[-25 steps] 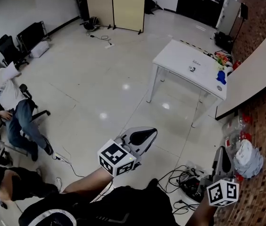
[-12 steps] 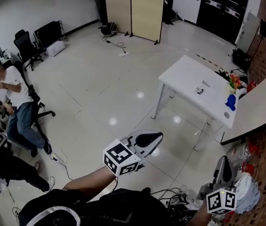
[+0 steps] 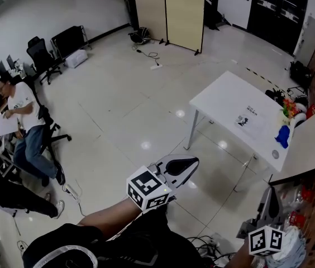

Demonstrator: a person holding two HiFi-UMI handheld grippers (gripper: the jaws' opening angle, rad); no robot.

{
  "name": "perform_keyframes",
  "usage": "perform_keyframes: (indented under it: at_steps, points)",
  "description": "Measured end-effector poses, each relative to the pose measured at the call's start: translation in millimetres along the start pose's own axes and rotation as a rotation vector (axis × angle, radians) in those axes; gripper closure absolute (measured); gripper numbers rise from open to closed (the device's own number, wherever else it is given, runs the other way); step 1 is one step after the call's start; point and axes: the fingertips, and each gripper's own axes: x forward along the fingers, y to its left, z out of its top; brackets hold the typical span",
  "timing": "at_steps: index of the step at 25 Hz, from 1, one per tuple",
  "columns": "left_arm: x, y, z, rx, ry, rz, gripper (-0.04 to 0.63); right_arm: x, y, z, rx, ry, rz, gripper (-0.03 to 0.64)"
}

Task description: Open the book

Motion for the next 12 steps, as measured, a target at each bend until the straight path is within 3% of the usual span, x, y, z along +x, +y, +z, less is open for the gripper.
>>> perform_keyframes:
  at_steps: [12]
  points:
    - [120, 148, 19, 0.011, -0.010, -0.045, 0.600, 181, -35, 1, -0.021, 0.004, -0.049, 0.615]
